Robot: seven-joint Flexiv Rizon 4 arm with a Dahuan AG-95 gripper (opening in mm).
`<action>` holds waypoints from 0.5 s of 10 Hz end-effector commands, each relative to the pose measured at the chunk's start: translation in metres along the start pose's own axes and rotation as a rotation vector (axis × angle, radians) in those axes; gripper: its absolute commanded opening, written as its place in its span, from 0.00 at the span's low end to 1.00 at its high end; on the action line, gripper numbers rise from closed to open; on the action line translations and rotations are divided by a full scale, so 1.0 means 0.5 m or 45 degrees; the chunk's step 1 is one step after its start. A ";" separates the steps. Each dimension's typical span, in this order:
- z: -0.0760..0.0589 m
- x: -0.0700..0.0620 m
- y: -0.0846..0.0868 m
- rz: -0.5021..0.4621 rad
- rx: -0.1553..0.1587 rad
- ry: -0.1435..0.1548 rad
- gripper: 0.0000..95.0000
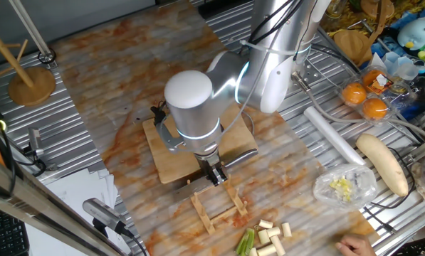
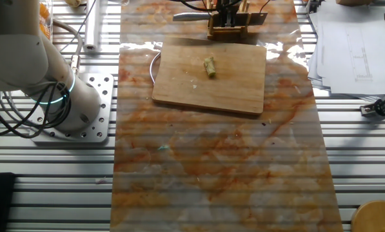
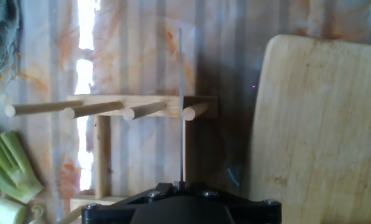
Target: Chop the scallions
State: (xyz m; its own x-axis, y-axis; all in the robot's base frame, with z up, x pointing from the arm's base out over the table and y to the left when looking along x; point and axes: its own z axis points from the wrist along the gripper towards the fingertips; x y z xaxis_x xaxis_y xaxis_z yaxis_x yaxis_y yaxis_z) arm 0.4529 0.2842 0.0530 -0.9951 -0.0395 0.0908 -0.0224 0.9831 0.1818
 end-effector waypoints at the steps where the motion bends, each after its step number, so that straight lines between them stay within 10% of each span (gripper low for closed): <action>1: -0.043 -0.009 0.010 0.011 -0.006 0.004 0.00; 5: -0.183 -0.062 0.007 -0.091 0.076 0.062 0.00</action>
State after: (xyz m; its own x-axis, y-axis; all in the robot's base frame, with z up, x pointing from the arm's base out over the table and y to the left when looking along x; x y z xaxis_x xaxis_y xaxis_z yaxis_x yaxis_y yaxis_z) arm 0.4889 0.2724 0.1375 -0.9876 -0.0894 0.1288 -0.0678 0.9843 0.1631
